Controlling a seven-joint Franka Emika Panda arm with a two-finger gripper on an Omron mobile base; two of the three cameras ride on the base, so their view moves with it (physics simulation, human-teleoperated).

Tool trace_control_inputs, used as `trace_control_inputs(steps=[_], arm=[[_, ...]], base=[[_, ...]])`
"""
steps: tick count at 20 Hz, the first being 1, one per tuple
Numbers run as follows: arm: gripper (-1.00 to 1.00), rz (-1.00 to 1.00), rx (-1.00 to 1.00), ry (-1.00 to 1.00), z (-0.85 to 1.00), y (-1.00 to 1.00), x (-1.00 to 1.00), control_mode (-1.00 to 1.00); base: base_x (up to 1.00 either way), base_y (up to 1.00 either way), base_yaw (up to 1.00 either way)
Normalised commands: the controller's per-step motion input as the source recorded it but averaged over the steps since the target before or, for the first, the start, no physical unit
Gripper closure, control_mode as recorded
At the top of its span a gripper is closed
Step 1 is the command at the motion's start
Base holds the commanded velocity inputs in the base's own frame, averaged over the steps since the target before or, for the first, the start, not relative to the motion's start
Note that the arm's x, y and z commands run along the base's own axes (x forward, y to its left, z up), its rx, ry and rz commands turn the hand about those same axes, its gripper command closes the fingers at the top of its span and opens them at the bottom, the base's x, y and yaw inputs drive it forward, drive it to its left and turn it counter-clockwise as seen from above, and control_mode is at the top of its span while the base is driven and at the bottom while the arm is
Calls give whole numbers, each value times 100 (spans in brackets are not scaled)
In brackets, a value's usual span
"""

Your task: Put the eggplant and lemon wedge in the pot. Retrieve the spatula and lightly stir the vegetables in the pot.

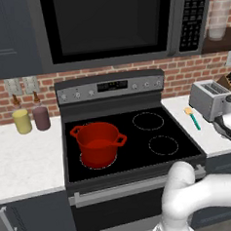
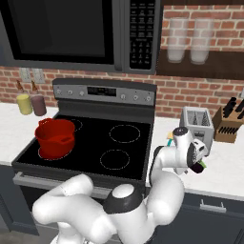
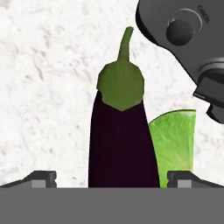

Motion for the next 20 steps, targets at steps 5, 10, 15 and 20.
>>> trace_control_inputs(steps=[5, 10, 15, 20], arm=[[100, 8, 0, 0, -31, 0, 15, -100], [100, 7, 0, 0, -26, 4, 0, -100], [100, 5, 0, 0, -3, 31, -25, -100], [100, 6, 0, -6, 52, 60, -75, -100]], base=[[0, 0, 0], [0, 0, 0], [0, 0, 0], [0, 0, 0]])
